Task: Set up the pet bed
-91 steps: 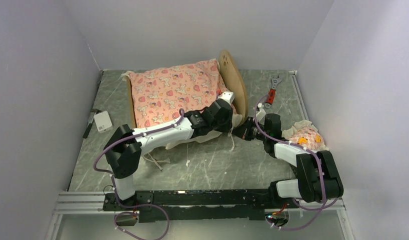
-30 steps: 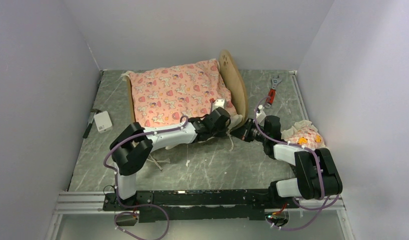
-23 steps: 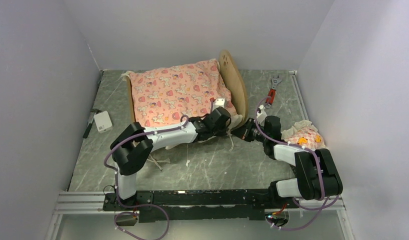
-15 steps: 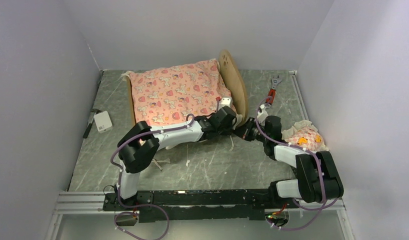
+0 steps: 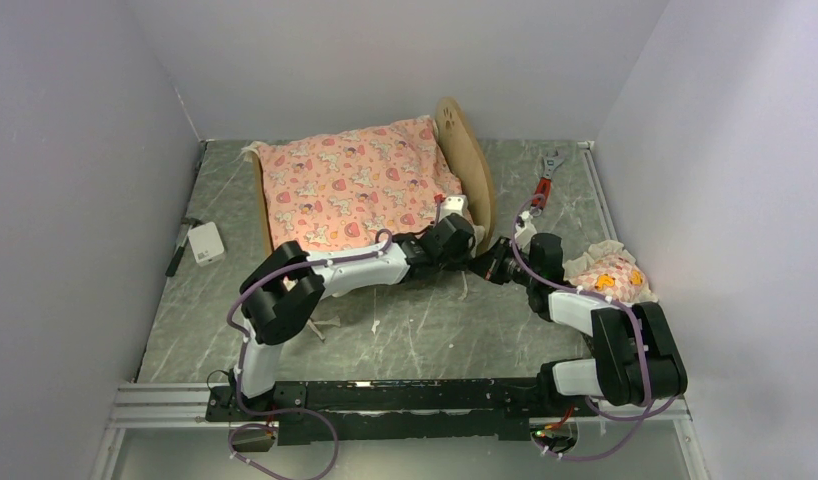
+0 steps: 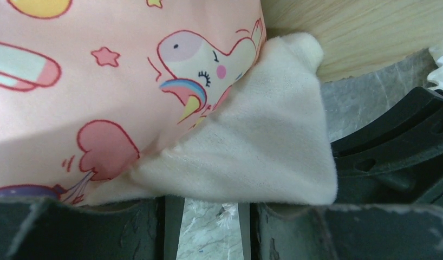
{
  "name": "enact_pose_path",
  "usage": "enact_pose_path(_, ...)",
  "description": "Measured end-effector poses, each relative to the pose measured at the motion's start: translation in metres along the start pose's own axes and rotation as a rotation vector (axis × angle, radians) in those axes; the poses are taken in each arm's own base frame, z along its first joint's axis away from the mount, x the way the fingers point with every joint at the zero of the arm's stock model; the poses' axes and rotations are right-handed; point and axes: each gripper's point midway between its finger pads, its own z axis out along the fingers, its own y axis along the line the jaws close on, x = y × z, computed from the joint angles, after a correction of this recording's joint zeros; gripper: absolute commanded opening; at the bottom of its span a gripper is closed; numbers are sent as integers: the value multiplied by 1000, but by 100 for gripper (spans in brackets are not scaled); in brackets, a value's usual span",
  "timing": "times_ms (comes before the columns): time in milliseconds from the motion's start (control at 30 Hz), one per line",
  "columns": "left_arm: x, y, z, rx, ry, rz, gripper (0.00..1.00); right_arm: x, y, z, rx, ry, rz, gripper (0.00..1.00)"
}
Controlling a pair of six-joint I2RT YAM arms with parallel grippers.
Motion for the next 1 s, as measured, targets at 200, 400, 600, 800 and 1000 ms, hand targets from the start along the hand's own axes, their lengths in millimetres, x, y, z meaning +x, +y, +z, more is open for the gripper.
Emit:
enact_pose_path(200, 4, 2, 0, 32, -13, 12, 43, 2, -7, -2, 33, -10, 7, 0)
enact_pose_path(400, 4, 0, 0, 42, -12, 27, 42, 1, -8, -1, 43, -16, 8, 0)
enact_pose_path(600, -4, -7, 3, 52, -27, 22, 34, 1, -8, -2, 43, -17, 7, 0)
enact_pose_path(800, -2, -10, 12, 49, -23, 22, 16, 0, -7, -2, 41, -18, 6, 0)
enact_pose_path(1000, 0, -7, 15, 43, -17, 25, 0, -2, -7, -3, 47, -31, 2, 0)
